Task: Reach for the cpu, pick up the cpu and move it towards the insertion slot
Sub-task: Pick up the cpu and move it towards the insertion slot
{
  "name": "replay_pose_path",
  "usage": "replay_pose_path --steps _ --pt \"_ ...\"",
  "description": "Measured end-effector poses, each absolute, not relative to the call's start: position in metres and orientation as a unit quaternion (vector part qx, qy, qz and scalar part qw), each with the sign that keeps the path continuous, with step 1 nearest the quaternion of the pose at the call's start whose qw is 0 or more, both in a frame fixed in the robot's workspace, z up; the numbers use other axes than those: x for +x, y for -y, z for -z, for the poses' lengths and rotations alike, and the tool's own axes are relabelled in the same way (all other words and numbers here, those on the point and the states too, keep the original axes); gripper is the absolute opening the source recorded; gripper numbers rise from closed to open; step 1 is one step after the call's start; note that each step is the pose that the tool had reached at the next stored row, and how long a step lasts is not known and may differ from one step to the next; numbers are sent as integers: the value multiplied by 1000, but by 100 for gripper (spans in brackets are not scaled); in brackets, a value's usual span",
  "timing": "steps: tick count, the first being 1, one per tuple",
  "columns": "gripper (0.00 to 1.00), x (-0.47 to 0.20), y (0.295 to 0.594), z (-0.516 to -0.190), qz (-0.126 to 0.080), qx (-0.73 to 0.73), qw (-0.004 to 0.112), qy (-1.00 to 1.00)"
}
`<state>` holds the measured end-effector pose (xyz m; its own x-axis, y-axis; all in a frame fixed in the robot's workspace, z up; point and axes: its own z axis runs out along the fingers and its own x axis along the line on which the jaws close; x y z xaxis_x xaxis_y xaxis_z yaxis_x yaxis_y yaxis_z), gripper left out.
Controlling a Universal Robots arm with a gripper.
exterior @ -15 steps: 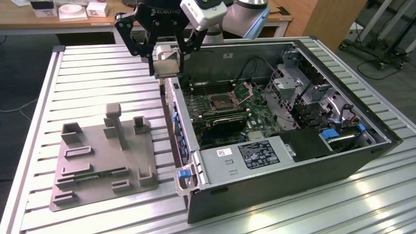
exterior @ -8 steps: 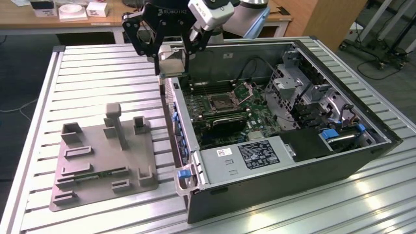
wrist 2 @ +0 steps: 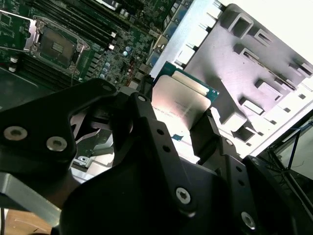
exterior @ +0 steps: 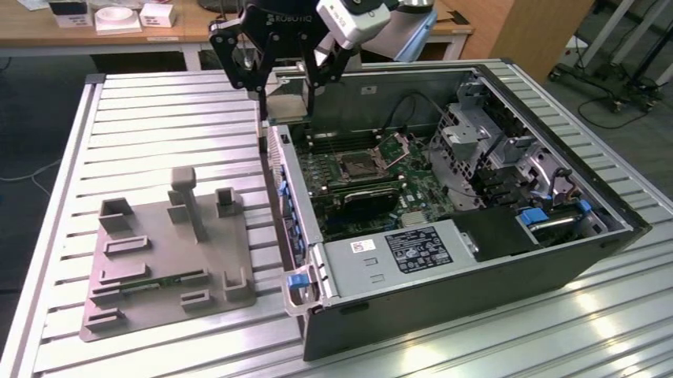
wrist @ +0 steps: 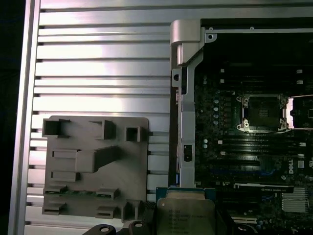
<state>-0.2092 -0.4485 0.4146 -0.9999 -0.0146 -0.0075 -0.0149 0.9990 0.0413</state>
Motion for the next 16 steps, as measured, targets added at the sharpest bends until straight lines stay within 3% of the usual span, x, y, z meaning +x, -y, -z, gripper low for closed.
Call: replay_pose_path --steps 16 --pt "55 -191 448 -415 -21 -7 4 -1000"
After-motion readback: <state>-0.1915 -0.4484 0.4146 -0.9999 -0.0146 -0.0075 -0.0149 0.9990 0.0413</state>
